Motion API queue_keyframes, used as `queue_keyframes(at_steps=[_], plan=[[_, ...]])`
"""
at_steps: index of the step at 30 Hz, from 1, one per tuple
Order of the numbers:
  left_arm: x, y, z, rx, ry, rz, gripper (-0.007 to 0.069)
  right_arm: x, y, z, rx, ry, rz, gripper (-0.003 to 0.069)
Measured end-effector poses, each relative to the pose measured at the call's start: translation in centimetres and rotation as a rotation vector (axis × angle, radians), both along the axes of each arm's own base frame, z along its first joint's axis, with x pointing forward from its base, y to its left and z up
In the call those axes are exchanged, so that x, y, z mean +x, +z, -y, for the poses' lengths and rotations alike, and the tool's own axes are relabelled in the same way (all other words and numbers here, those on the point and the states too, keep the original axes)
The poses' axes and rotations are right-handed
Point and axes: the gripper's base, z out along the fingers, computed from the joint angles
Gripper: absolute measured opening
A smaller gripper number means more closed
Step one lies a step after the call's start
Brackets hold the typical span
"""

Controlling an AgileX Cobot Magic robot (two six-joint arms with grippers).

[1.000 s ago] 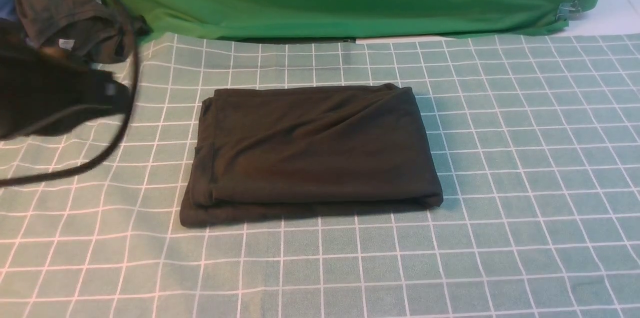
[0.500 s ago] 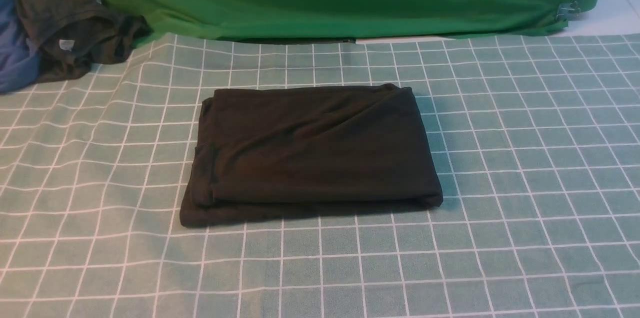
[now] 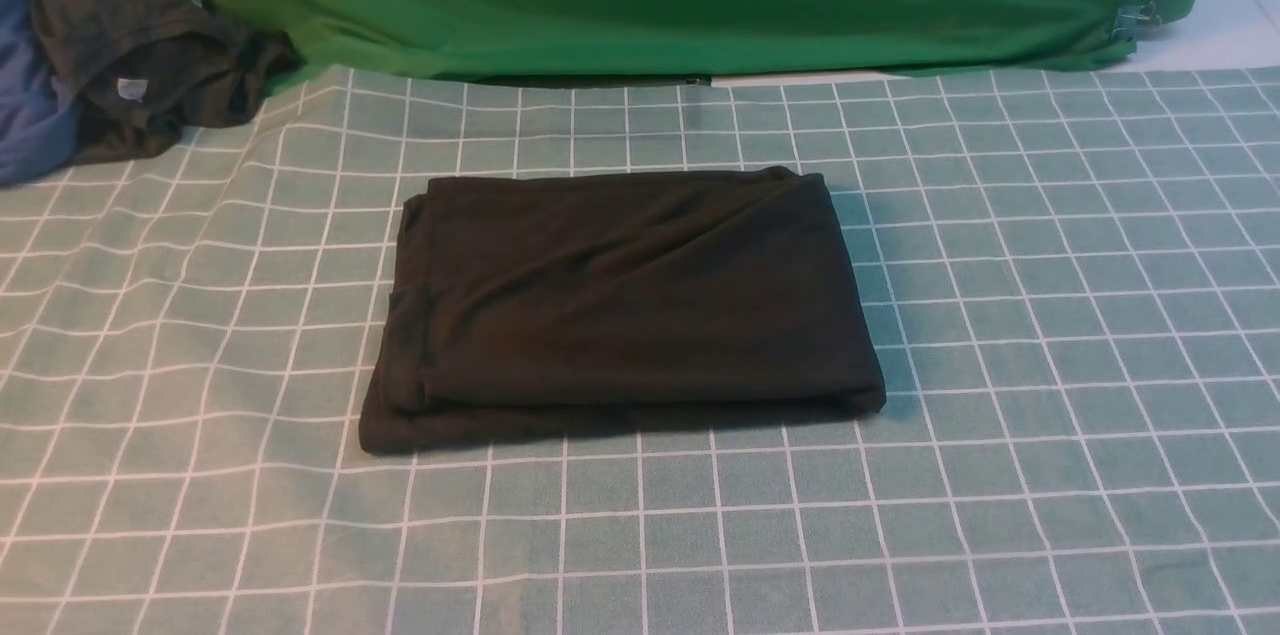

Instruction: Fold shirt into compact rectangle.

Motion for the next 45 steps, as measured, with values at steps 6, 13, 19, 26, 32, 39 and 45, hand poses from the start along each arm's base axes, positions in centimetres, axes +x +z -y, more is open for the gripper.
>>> queue_keyframes(at_steps=[6,13,19,26,32,39,45], plan=[[0.7,-0.6,0.0,0.009,0.007,0.022,0.0011,0.0,0.0,0.0,0.000,0.000,0.001,0.0072],[0.8,-0.6,-0.1,0.032,0.017,0.034,0.0011,0.0,0.0,0.0,0.001,0.000,0.001,0.0090],[0.8,-0.6,-0.1,0.034,0.017,0.036,0.0011,0.0,0.0,0.0,0.000,0.000,0.001,0.0111],[1.0,-0.4,-0.3,0.082,0.029,0.083,0.0011,0.0,0.0,0.0,0.001,0.000,0.001,0.0131],[2.3,-1.6,-1.0,0.112,0.140,0.224,0.0011,0.0,0.0,0.0,0.000,0.000,0.001,0.0145],[2.5,-9.7,-2.2,0.131,0.341,0.254,0.0011,0.0,0.0,0.0,0.000,0.000,0.001,0.0159],[3.3,-19.2,-2.6,0.176,0.373,0.087,0.0011,0.0,0.0,0.0,0.000,0.000,0.001,0.0169]])
